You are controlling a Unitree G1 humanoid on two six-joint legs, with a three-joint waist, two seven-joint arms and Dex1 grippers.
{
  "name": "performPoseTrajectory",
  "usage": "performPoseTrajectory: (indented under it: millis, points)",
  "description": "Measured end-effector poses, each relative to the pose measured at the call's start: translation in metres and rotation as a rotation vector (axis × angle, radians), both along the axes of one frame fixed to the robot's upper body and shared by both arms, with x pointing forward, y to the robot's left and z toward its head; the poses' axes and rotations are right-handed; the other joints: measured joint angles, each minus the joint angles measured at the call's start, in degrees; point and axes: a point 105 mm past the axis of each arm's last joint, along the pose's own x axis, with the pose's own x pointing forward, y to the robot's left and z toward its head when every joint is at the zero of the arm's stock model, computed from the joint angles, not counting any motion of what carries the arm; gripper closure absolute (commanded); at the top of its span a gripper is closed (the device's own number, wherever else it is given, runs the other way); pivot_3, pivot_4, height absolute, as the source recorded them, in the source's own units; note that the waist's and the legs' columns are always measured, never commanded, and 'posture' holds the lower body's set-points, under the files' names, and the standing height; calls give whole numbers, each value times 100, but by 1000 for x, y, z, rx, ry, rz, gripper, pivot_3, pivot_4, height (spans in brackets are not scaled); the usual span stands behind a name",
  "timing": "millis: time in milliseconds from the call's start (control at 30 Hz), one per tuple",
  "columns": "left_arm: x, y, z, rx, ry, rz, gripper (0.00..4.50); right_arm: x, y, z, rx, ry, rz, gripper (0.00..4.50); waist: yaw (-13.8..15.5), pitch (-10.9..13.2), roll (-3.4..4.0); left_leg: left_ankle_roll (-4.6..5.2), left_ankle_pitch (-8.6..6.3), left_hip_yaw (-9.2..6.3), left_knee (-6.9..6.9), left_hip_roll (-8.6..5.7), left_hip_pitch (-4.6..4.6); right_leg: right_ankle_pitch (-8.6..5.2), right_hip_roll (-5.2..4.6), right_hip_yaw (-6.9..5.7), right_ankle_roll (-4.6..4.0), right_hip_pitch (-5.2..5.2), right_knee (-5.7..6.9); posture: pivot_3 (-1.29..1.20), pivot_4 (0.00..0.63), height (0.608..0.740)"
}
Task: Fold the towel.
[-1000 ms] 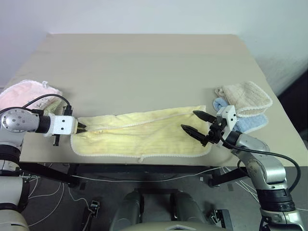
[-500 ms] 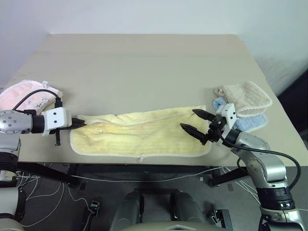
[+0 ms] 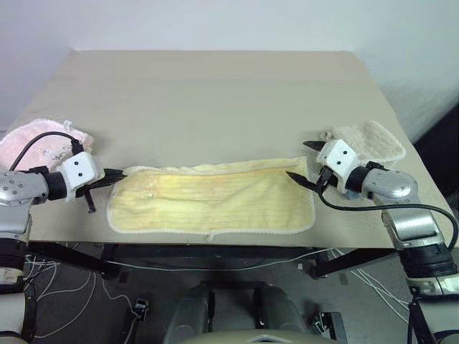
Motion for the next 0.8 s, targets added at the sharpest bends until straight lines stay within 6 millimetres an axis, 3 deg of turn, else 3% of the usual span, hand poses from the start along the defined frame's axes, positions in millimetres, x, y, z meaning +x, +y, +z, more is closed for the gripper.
performPoseTrajectory:
  millis: [167,400,500,800]
  points:
    - [-1,0,0,-20,-19,23,4495,22,-16,-5,-201,-126,-35,21,-11,1,1,-1,0,6,-2,1,0,0,0,5,-1,-8,6,0,150,740]
    - [-4,-2,-5,-32,-19,33,4495,32,-21,-20,-322,-161,-3,21,-10,1,2,-1,0,9,-2,0,0,0,-1,8,-1,-8,7,0,150,740]
    - [-5,-2,-7,-33,-16,38,4500,35,-20,-18,-347,-186,12,617,-16,1,2,-1,0,9,-2,1,0,0,0,8,-1,-8,7,0,150,740]
    - [-9,-1,-12,-36,-10,53,4500,34,-15,-25,-373,-197,53,3796,-16,1,2,-1,0,9,-2,0,0,0,0,8,-1,-8,8,0,150,740]
